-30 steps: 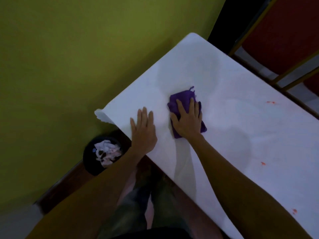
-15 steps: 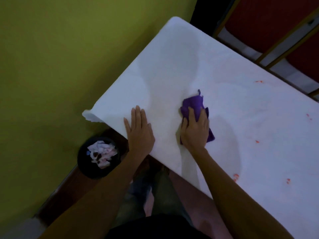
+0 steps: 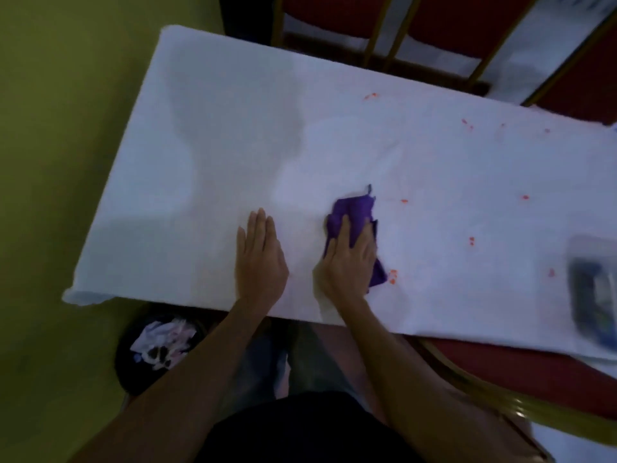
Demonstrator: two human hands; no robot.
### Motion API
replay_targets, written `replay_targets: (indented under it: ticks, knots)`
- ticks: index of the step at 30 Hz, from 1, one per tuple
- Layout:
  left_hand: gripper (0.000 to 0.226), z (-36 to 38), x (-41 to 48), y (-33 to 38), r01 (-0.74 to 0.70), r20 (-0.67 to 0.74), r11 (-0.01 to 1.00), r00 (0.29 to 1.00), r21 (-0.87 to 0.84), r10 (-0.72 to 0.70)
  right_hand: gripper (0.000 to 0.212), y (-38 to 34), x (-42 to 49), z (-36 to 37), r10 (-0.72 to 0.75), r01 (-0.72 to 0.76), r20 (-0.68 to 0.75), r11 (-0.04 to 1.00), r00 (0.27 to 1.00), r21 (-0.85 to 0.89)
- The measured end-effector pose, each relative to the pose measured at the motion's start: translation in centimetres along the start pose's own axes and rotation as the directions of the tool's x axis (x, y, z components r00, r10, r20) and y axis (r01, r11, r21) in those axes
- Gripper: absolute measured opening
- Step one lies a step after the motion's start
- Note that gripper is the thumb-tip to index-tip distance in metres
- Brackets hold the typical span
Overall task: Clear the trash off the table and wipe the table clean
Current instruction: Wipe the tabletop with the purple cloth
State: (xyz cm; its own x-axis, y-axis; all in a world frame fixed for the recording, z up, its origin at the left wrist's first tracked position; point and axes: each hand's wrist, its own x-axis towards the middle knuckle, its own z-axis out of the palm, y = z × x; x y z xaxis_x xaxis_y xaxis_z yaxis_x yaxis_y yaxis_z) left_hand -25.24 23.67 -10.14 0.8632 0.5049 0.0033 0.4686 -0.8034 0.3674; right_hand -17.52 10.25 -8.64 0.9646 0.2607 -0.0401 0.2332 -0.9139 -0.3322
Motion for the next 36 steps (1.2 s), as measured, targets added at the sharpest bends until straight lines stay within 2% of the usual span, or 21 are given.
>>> replay_targets:
  ticks: [3, 5, 7, 9, 12, 13, 14, 15, 17, 19, 21, 25, 27, 28, 30, 33, 35, 36]
  knots:
    - [0.051, 0.6, 1.9, 4.1, -0.094, 0.043, 0.995, 0.995, -0.032, 0.095, 0.08, 0.0, -5.0, -0.2, 0.037, -0.038, 0.037, 0.999, 0.999, 0.023]
    - [0.052, 1.7, 3.1, 6.5, -0.145, 0.085, 0.988, 0.985, -0.058, 0.149, 0.071, 2.6, -6.8, -0.4, 0.18, -0.181, -0.041, 0.983, 0.983, -0.028]
    - [0.057, 2.9, 3.8, 8.5, -0.149, 0.163, 0.987, 0.974, -0.066, 0.158, 0.064, 5.8, -6.4, -1.0, 0.379, -0.385, -0.108, 0.922, 0.919, -0.034]
    - [0.062, 4.2, 3.7, 9.6, -0.141, 0.194, 0.99, 0.971, 0.004, 0.138, 0.06, 8.6, -4.4, -1.5, 0.522, -0.529, -0.158, 0.849, 0.838, -0.001]
    - [0.065, 4.9, 3.4, 9.8, -0.144, 0.181, 0.986, 0.975, 0.083, 0.128, 0.061, 10.1, 0.1, -1.9, 0.669, -0.659, -0.165, 0.743, 0.725, 0.115]
    - [0.065, 4.9, 3.3, 9.8, -0.151, 0.174, 0.983, 0.976, 0.101, 0.132, 0.061, 9.6, 1.2, -1.9, 0.684, -0.669, -0.176, 0.73, 0.708, 0.141]
    - [0.064, 4.9, 3.2, 9.8, -0.155, 0.162, 0.981, 0.977, 0.115, 0.135, 0.059, 8.9, 1.8, -1.9, 0.671, -0.655, -0.181, 0.741, 0.719, 0.145]
    - [0.064, 4.9, 3.2, 9.9, -0.157, 0.152, 0.98, 0.979, 0.122, 0.138, 0.059, 8.1, 1.8, -1.7, 0.613, -0.6, -0.185, 0.79, 0.769, 0.123]
    - [0.064, 5.0, 3.0, 9.9, -0.157, 0.148, 0.978, 0.98, 0.139, 0.136, 0.064, 6.4, 0.0, -1.5, 0.363, -0.36, -0.133, 0.932, 0.922, 0.048]
    - [0.064, 4.9, 2.8, 10.0, -0.155, 0.142, 0.976, 0.981, 0.155, 0.133, 0.065, 6.2, -2.6, -1.6, 0.206, -0.204, -0.072, 0.979, 0.976, 0.025]
    - [0.063, 4.9, 2.8, 9.9, -0.155, 0.136, 0.975, 0.982, 0.158, 0.134, 0.062, 8.0, -3.9, -1.8, 0.265, -0.264, -0.098, 0.964, 0.959, 0.022]
    - [0.061, 5.2, 3.0, 10.5, -0.15, 0.109, 0.98, 0.985, 0.134, 0.136, 0.059, 12.5, -1.1, -2.7, 0.459, -0.466, -0.178, 0.885, 0.871, 0.001]
    - [0.06, 5.6, 3.2, 10.9, -0.147, 0.116, 0.981, 0.984, 0.13, 0.132, 0.062, 12.4, 2.0, -3.1, 0.495, -0.497, -0.145, 0.867, 0.857, 0.025]
    - [0.06, 5.7, 3.5, 11.4, -0.155, 0.133, 0.98, 0.981, 0.123, 0.138, 0.064, 11.7, 3.2, -3.1, 0.484, -0.485, -0.127, 0.874, 0.866, 0.031]
    - [0.06, 6.3, 4.4, 12.9, -0.167, 0.152, 0.981, 0.977, 0.095, 0.151, 0.069, 10.5, 4.1, -2.8, 0.371, -0.373, -0.101, 0.928, 0.923, -0.002]
    - [0.061, 7.0, 6.8, 15.7, -0.039, 0.114, 0.999, 0.993, 0.032, 0.035, 0.084, 10.6, 2.0, -3.1, 0.193, -0.194, -0.014, 0.98, 0.981, -0.054]
    - [0.062, 7.4, 8.4, 17.4, 0.047, 0.102, 0.999, 0.994, 0.017, -0.048, 0.081, 12.8, 0.9, -3.7, 0.192, -0.191, -0.002, 0.977, 0.981, -0.098]
    - [0.063, 7.7, 9.1, 18.1, 0.072, 0.101, 0.997, 0.992, 0.019, -0.074, 0.075, 14.2, 1.0, -4.1, 0.24, -0.243, -0.037, 0.965, 0.97, -0.1]
